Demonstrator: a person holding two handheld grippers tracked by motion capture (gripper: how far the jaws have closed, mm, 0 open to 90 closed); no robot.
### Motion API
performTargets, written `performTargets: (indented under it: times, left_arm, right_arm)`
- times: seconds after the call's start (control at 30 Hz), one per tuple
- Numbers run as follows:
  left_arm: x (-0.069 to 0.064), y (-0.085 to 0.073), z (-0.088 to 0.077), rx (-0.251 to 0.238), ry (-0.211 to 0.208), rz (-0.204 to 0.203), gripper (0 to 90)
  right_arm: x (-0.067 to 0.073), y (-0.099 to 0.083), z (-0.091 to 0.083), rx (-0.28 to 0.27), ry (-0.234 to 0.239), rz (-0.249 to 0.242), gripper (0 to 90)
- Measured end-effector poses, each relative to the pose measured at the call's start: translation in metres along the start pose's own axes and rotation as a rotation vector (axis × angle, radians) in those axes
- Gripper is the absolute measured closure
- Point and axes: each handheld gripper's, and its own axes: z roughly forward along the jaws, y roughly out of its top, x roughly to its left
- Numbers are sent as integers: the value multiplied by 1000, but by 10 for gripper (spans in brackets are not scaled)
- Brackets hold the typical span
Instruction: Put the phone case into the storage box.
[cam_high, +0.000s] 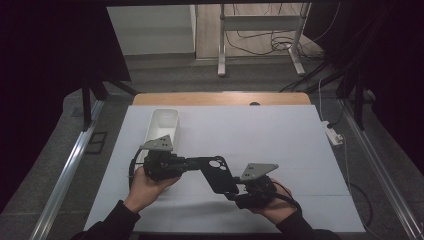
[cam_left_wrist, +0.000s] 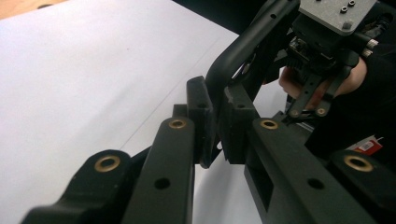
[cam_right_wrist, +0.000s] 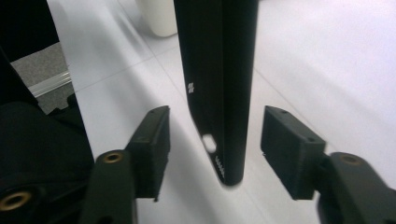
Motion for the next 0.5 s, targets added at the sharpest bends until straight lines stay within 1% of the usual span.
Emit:
performTargets:
  times: [0.03,0.07,0.1,0.13,0.2,0.23,0.3,0.33,0.43,0.47,0.5]
  left_arm:
    - [0,0,0,0,0,0,832]
    - [1,0,-2,0,9,4,832]
    - [1,0,-3,-3,16,7,831]
    - [2,1,-4,-6,21,2,831]
    - [4,1,-6,-4,29,6,831]
    - [4,1,-8,-6,34,5,831]
    - [5,1,-9,-7,36,4,831]
    - [6,1,-11,-7,43,3,831]
    - [9,2,-16,-5,50,3,831]
    - [10,2,-19,-5,48,-1,831]
    - [12,2,-21,-6,49,-6,831]
  right_arm:
    - [0,0,0,0,0,0,398]
    - [0,-1,-2,2,-5,5,382]
    - [0,-2,-4,0,-19,7,358]
    - [0,-3,-7,-3,-17,14,349]
    - [-2,-6,-12,-3,-34,34,292]
    - [-3,-7,-13,0,-34,45,273]
    - [-4,-9,-15,14,-50,60,232]
    - [-5,-12,-17,22,-56,70,202]
    - [-6,-13,-19,24,-63,71,194]
    - [-7,-16,-22,26,-64,79,159]
    - [-7,-18,-24,26,-74,80,129]
